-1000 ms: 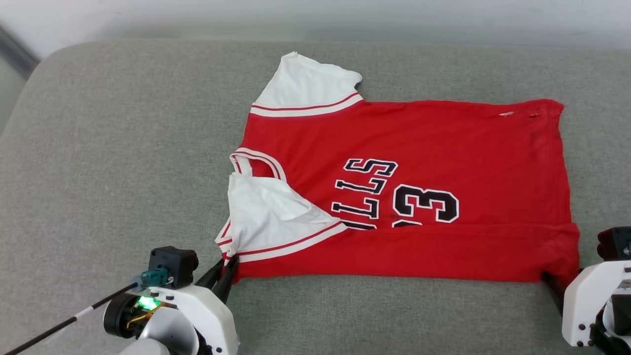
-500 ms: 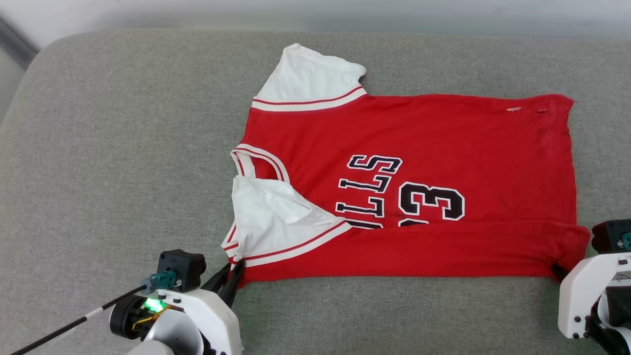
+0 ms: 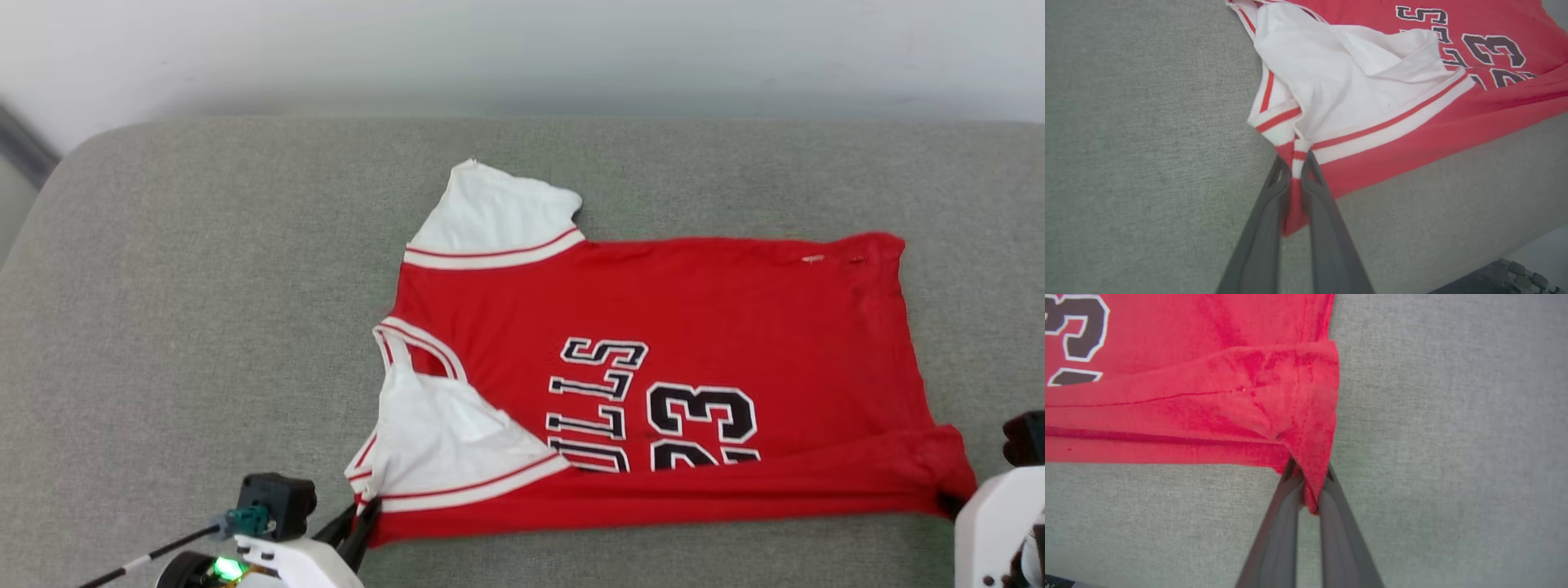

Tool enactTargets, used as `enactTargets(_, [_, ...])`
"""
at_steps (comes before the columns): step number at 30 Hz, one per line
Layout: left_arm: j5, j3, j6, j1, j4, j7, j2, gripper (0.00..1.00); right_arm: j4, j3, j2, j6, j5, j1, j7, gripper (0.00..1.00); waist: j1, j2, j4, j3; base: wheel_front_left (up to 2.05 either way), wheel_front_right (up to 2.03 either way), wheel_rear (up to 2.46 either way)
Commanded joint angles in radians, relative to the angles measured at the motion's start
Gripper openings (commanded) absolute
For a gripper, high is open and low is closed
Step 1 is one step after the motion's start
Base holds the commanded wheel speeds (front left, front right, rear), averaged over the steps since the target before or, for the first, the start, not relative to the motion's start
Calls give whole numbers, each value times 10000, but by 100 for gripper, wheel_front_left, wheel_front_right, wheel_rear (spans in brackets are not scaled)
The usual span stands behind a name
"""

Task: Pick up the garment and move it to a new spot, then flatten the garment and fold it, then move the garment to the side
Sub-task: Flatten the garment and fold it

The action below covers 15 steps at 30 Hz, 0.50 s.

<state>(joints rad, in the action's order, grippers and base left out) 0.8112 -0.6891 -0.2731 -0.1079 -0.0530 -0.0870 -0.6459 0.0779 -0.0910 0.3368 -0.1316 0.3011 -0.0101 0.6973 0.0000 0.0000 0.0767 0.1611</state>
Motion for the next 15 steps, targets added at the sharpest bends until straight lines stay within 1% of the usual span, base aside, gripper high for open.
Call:
enactTargets(1, [30,8,-124,242,-93,-66,-147,0,-217,-227,148,19,46,338,188,0,0,0,-95,-141,0,0,0])
enactTargets(5, [90,-182,-186,641,-308,-271,-322,0,-916,-592,45,19,95,950,730,0,0,0,-128,-153,0,0,0])
enactTargets(8, [65,-311,-134,754,-386,-268,-226,0,-1320,-796,-130,19,164,1273,916,0,0,0,-138,-80,0,0,0])
enactTargets(11, [158,-450,-24,781,-249,-343,-103,0,-1434,-862,-197,18,78,1430,1004,0,0,0,-135,-30,0,0,0])
enactTargets(15, [110,-639,148,624,193,-403,81,0,-1248,-783,-315,18,3,1312,996,0,0,0,-154,-4,0,0,0])
